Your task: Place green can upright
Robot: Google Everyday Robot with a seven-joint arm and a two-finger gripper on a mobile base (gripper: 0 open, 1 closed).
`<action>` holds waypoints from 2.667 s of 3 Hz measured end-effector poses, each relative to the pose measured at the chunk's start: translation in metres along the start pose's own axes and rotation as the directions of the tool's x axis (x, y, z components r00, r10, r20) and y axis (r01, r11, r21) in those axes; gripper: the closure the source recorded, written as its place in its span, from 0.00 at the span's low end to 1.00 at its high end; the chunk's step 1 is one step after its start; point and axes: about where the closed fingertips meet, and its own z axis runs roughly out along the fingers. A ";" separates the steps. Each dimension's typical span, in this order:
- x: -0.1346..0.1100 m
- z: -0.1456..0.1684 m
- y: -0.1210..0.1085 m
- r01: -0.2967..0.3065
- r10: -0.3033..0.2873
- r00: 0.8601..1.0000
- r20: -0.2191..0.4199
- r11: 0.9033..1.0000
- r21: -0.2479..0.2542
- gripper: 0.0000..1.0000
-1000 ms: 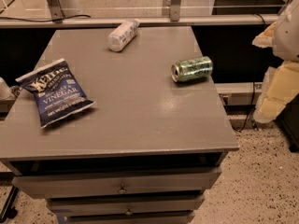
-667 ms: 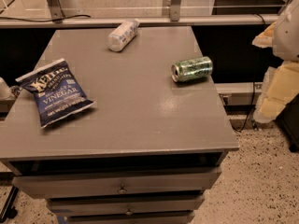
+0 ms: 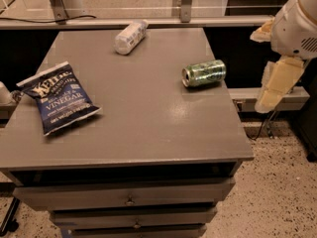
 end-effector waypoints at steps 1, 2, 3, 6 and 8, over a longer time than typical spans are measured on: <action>-0.008 0.038 -0.030 0.080 -0.079 0.997 0.025 0.996 -0.031 0.00; -0.020 0.076 -0.048 0.137 -0.134 0.990 0.046 0.988 -0.069 0.00; -0.038 0.103 -0.065 0.188 -0.182 0.980 0.074 0.979 -0.081 0.00; -0.065 0.157 -0.104 0.283 -0.276 0.958 0.071 0.951 -0.124 0.00; -0.059 0.177 -0.101 0.268 -0.264 0.963 0.044 0.948 -0.171 0.38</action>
Offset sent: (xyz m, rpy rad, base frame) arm 0.1092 0.0435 -0.0861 0.0092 0.0705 0.2368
